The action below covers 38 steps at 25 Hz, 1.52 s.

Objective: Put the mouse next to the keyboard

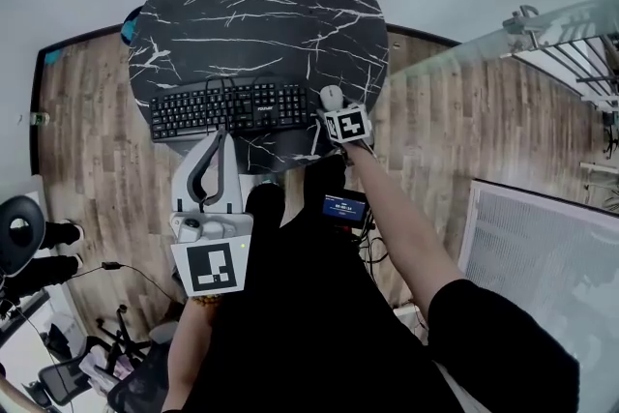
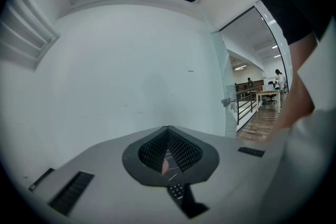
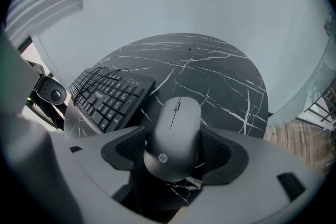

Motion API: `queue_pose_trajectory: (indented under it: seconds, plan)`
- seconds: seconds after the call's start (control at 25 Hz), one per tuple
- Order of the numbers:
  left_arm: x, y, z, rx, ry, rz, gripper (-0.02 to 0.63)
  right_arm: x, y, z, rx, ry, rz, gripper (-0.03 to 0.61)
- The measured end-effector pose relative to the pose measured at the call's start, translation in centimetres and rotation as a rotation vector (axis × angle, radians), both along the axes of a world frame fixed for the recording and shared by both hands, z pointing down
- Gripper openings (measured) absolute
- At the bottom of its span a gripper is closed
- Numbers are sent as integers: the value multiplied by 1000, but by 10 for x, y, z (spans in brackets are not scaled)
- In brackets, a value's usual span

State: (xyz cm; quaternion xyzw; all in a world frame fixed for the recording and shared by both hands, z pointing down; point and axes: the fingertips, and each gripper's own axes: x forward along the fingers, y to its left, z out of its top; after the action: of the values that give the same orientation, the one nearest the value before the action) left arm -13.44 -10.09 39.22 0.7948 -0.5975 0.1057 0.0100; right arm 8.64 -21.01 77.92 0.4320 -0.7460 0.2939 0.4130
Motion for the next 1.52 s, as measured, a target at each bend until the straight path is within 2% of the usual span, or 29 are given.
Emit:
queue_pose_trajectory:
  seconds: [0.44, 0.64, 0.88, 1.08, 1.32, 1.52]
  plan:
    - [-2, 11, -6, 28, 15, -9, 6, 6, 13, -6, -1, 0, 15, 296]
    - [1, 14, -9, 46, 24, -3, 6, 4, 11, -27, 58, -30, 30, 296]
    - [7, 10, -21, 78, 24, 31, 6, -6, -1, -82, 216, -115, 35, 296]
    - [13, 3, -35, 119, 4, 72, 6, -16, -13, -152, 429, -181, 41, 295]
    - [13, -9, -47, 154, 11, 85, 6, -31, -12, -236, 569, -303, 41, 295]
    - [15, -15, -62, 192, 14, 94, 6, -39, -7, -299, 692, -352, 34, 295]
